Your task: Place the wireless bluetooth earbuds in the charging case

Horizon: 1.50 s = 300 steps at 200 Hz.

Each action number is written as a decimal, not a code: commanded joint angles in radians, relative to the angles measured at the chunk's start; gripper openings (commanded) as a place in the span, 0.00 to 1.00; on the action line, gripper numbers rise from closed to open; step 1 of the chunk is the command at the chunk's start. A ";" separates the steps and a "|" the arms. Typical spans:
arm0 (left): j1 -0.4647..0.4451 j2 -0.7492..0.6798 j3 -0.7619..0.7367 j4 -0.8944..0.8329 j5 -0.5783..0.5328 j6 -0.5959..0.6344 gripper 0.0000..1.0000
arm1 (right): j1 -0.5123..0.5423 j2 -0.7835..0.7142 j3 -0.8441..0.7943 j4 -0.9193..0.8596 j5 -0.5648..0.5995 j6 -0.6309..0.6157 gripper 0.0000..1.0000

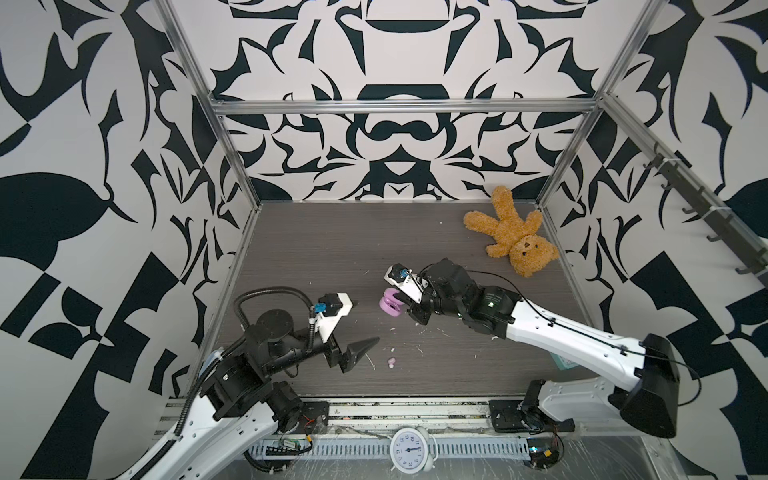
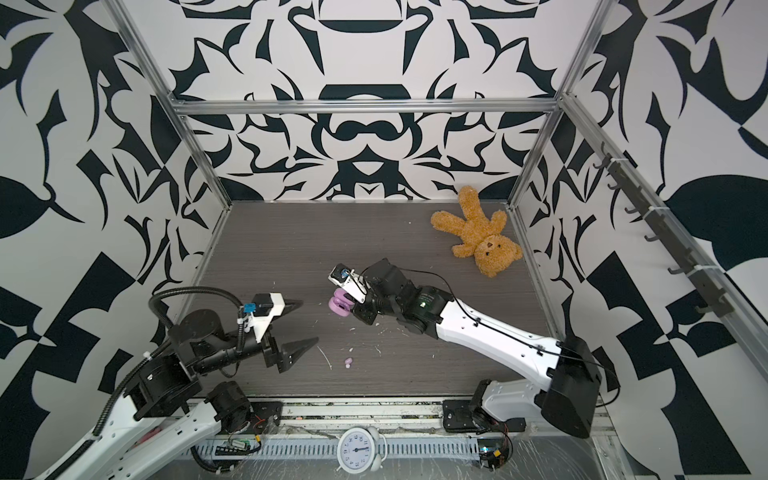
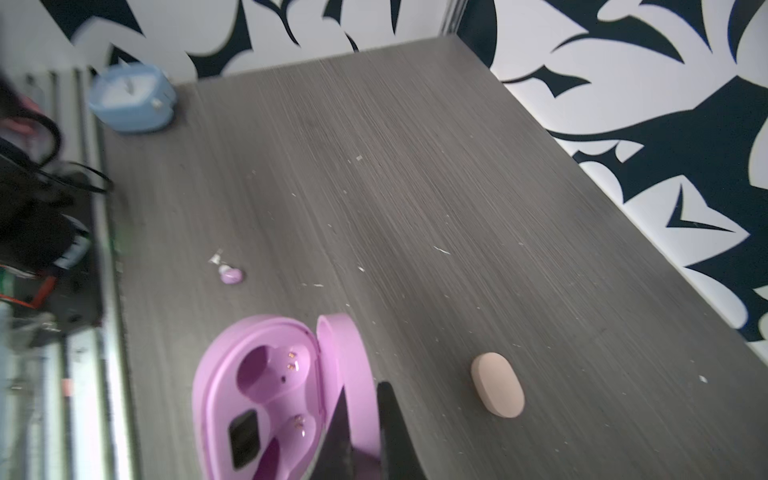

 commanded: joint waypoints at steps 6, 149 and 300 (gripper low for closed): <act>0.004 -0.110 -0.032 -0.001 -0.410 -0.113 0.99 | -0.026 0.102 0.106 0.037 0.023 -0.130 0.00; 0.013 -0.154 -0.106 -0.008 -0.830 -0.087 0.99 | -0.122 0.671 0.529 -0.110 -0.020 -0.551 0.00; 0.026 -0.107 -0.139 0.055 -0.811 -0.052 0.99 | -0.148 0.809 0.617 -0.132 0.039 -0.614 0.00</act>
